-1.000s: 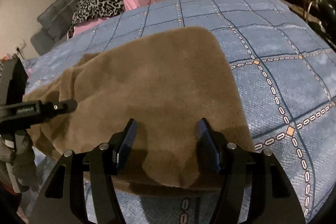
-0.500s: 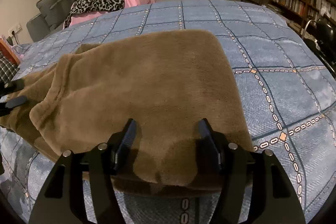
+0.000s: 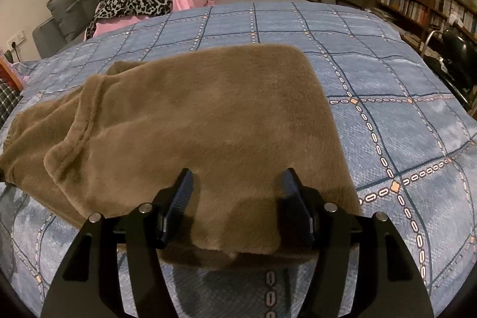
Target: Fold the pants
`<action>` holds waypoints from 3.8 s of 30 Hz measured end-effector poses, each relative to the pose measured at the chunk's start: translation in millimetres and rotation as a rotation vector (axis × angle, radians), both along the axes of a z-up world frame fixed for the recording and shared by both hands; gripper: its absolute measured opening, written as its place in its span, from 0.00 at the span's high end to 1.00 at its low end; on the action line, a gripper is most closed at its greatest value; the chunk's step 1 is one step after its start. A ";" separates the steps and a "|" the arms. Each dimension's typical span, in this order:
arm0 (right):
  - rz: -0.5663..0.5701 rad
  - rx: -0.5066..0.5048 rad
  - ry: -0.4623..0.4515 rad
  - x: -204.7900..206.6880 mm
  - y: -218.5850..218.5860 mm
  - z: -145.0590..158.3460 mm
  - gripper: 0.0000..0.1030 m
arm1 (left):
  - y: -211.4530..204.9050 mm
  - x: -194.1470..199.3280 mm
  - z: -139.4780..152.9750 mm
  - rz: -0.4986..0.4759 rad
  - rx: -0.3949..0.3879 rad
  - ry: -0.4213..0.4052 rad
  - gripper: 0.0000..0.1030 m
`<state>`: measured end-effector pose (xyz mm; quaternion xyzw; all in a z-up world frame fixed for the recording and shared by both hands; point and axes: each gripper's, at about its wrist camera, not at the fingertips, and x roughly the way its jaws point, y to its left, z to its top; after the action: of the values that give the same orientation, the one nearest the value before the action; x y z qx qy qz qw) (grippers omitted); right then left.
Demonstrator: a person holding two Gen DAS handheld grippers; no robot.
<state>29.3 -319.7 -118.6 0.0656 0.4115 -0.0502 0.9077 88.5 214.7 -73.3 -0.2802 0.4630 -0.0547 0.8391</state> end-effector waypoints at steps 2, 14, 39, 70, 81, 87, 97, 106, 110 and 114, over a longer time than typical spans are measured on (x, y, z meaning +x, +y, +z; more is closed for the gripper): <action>-0.002 -0.002 0.000 -2.5 1.5 1.1 0.37 | 10.8 -2.3 -4.2 0.024 0.003 0.009 0.24; -0.026 0.007 -0.006 -22.8 11.4 10.8 0.37 | 53.2 25.3 -44.6 0.166 -0.131 -0.024 0.17; -0.028 0.071 -0.026 -41.6 20.7 19.1 0.37 | 13.0 67.8 6.5 0.077 -0.094 -0.187 0.81; -0.174 0.248 -0.139 -91.4 -79.4 20.0 0.37 | -380.6 36.8 114.8 -0.528 0.284 -0.418 0.81; -0.227 0.285 -0.150 -106.7 -108.1 15.1 0.37 | -484.7 16.0 59.6 -0.704 0.415 -0.401 0.80; -0.236 0.295 -0.149 -109.3 -111.5 12.3 0.37 | -501.9 0.2 36.0 -0.787 0.454 -0.398 0.63; -0.280 0.295 -0.154 -113.8 -124.9 14.1 0.37 | -499.1 -25.5 31.7 -0.935 0.301 -0.393 0.35; -0.213 0.390 -0.177 -100.5 -116.6 28.5 0.37 | -420.9 -23.7 43.2 -0.801 0.241 -0.363 0.30; -0.146 0.449 -0.166 -92.7 -99.8 31.6 0.37 | -386.4 -9.4 39.7 -0.712 0.262 -0.335 0.30; -0.105 0.440 -0.139 -81.0 -82.9 27.8 0.37 | -369.0 -2.3 35.9 -0.681 0.276 -0.329 0.30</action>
<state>-51.7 -402.6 -90.8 0.2865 0.3452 -0.0018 0.8937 86.2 -154.3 -37.3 0.0170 0.3921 -0.3113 0.8655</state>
